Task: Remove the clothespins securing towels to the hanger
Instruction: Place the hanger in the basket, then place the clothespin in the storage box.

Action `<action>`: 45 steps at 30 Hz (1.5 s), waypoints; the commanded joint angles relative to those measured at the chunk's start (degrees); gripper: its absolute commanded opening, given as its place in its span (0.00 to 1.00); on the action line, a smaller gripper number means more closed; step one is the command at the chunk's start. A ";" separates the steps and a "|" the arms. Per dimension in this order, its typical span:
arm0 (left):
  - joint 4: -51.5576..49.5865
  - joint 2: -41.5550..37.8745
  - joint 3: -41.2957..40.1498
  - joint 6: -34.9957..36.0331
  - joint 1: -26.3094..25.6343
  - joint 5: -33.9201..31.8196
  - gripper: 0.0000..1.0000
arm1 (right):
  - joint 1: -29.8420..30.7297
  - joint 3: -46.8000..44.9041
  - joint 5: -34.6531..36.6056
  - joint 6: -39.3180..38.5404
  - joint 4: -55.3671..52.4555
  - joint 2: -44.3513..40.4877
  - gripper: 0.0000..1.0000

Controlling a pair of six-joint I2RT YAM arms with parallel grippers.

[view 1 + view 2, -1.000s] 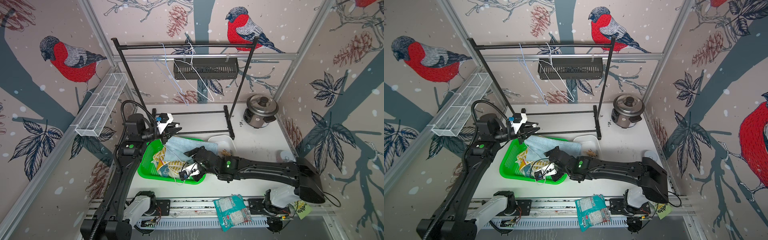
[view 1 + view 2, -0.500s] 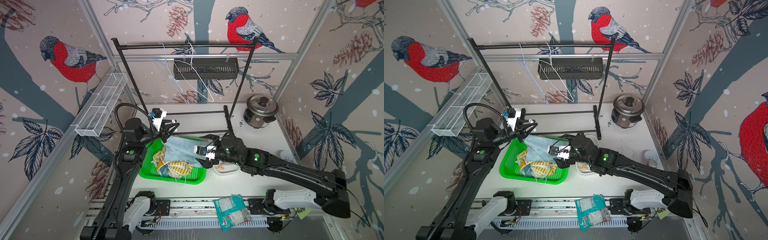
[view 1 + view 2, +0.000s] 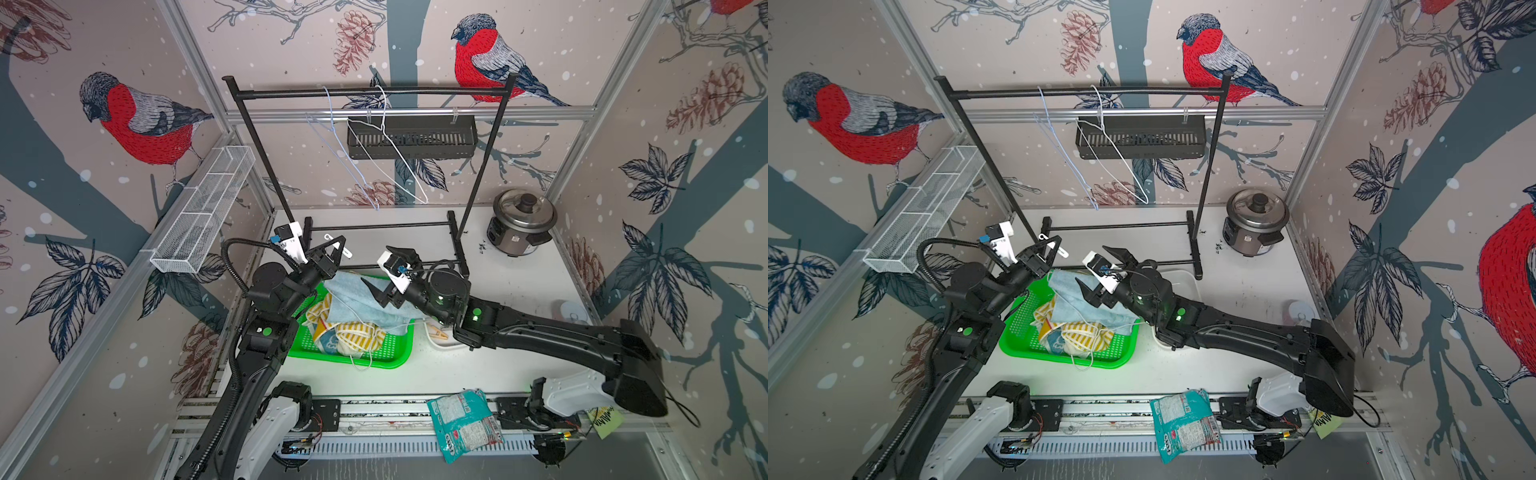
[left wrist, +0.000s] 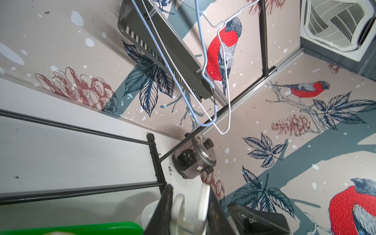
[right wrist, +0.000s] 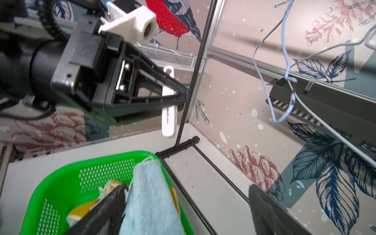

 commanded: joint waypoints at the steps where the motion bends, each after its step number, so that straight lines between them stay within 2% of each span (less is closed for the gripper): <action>1: 1.12 -0.45 1.09 -1.80 -0.34 -4.60 0.00 | 0.74 3.22 -1.08 3.26 2.56 3.44 0.89; 14: 2.87 0.60 1.07 0.49 -0.44 0.11 0.00 | -0.81 11.69 -2.78 3.86 0.84 11.15 0.68; 20: 3.20 0.73 1.07 0.85 -0.52 1.63 0.00 | -1.83 13.93 -4.15 3.59 0.59 12.92 0.49; 29: 3.15 0.90 0.75 1.16 -0.50 2.99 0.00 | -1.97 15.70 -4.32 2.39 0.47 14.43 0.30; 36: 2.61 1.24 0.74 2.97 -0.58 4.64 0.00 | -2.00 17.11 -4.21 3.49 -1.61 14.52 0.10; 40: 2.48 1.25 0.81 3.91 -0.59 4.37 0.37 | -1.98 16.46 -3.71 3.90 -2.32 13.75 0.05; 42: 2.19 1.00 0.89 4.30 -0.62 3.95 0.51 | -2.03 15.70 -3.21 4.13 -2.24 13.15 0.05; 45: 0.36 0.33 1.33 5.44 -0.57 2.00 0.66 | -2.03 14.55 -2.42 4.24 -2.99 12.02 0.05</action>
